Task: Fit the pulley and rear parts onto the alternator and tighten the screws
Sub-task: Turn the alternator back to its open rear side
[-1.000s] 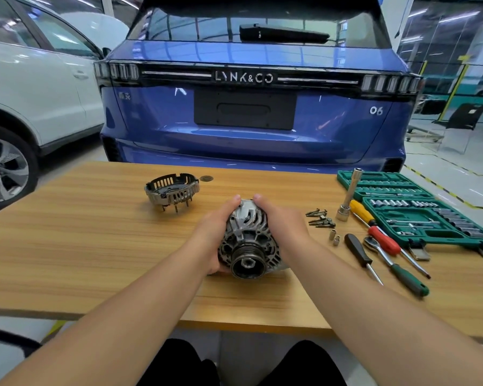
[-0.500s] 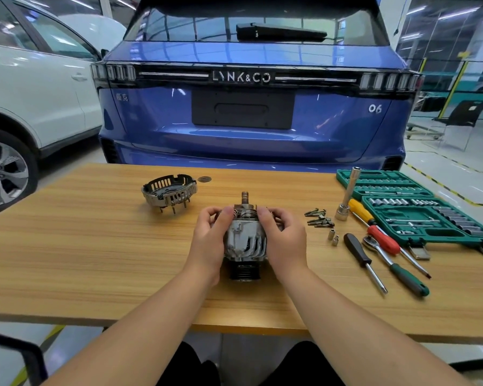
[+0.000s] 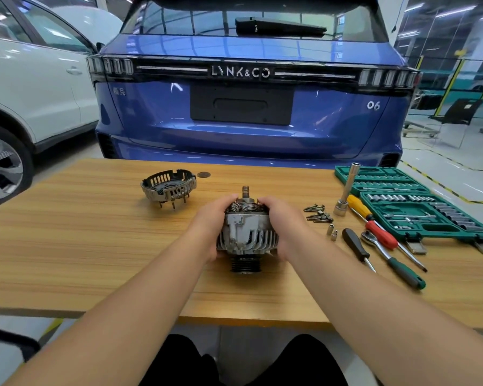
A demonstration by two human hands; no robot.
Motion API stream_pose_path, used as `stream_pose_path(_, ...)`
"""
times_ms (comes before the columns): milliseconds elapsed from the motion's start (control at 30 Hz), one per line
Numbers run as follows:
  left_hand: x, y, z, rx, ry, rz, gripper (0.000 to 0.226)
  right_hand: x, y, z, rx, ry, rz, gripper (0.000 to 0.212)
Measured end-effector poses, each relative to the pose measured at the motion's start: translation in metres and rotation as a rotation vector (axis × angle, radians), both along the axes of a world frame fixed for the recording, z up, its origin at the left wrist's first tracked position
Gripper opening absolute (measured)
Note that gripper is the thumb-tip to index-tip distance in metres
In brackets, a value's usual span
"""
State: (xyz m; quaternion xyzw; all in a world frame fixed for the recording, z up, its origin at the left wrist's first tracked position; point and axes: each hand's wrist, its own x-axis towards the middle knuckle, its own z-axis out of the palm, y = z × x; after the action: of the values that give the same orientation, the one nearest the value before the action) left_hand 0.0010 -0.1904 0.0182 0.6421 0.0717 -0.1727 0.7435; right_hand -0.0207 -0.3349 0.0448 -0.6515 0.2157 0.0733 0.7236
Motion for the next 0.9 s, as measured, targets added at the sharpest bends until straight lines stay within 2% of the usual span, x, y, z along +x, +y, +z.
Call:
stream_pose_path(233, -0.034, -0.005, -0.009, -0.076, -0.242, 0.209, 0.034, -0.023, 0.011, -0.023, -0.099, -0.310, -0.134, 0.019)
stream_pose_path(300, -0.050, -0.005, -0.018, -0.118, -0.324, 0.256, 0.034, -0.038, 0.013, -0.033, -0.130, -0.400, -0.121, 0.040)
stream_pose_path(400, -0.069, -0.005, -0.035, -0.099, -0.477, 0.284, 0.047, -0.058, 0.010, -0.049, -0.188, -0.493, -0.141, 0.072)
stream_pose_path(533, -0.072, -0.007, -0.045, 0.068, -0.620, 0.291, 0.063, -0.068, 0.003, -0.058, -0.197, -0.574, -0.135, 0.080)
stream_pose_path(633, -0.061, -0.005, -0.042, 0.110, -0.620, 0.250, 0.074, -0.062, 0.002, -0.059, -0.250, -0.604, -0.104, 0.079)
stream_pose_path(733, -0.047, 0.004, -0.031, 0.092, -0.541, 0.129, 0.077, -0.054, -0.003, -0.048, -0.268, -0.574, -0.037, 0.076)
stream_pose_path(833, -0.039, 0.006, -0.014, 0.034, -0.363, 0.094, 0.084, -0.040, -0.008, -0.034, -0.226, -0.446, -0.038, 0.104)
stream_pose_path(900, -0.035, 0.003, -0.015, 0.004, -0.325, 0.136, 0.087, -0.036, -0.007, -0.035, -0.185, -0.434, -0.039, 0.111)
